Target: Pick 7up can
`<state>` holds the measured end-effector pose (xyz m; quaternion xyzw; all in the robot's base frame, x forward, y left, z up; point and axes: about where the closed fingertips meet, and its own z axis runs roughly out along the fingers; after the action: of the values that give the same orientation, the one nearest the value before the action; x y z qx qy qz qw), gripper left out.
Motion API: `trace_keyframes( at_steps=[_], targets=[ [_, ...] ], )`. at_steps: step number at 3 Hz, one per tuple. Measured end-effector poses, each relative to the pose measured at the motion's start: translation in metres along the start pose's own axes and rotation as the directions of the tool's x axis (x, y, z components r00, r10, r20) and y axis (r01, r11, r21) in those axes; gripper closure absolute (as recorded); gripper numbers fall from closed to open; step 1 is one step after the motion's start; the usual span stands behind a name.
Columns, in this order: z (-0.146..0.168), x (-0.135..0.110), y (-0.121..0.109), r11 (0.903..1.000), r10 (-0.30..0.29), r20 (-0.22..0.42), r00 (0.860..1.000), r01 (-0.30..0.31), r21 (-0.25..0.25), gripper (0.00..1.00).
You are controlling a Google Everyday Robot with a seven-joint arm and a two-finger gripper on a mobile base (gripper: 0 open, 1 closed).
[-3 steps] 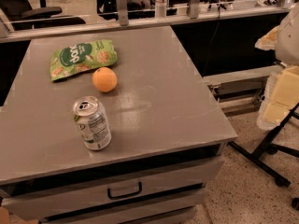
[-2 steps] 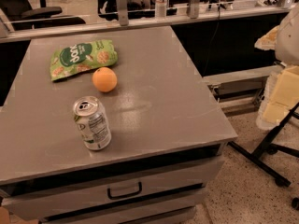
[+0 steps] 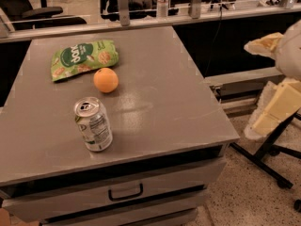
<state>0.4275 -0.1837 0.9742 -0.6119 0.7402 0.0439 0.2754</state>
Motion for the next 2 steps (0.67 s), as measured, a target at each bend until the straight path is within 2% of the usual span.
trace_keyframes(
  at_steps=[1,2],
  targets=[
    [0.023,-0.019,0.017,0.9994,-0.021,0.180,0.984,0.016,0.030,0.00],
    [0.022,-0.047,0.027,0.9995,-0.026,0.292,0.956,0.019,0.025,0.00]
  ],
)
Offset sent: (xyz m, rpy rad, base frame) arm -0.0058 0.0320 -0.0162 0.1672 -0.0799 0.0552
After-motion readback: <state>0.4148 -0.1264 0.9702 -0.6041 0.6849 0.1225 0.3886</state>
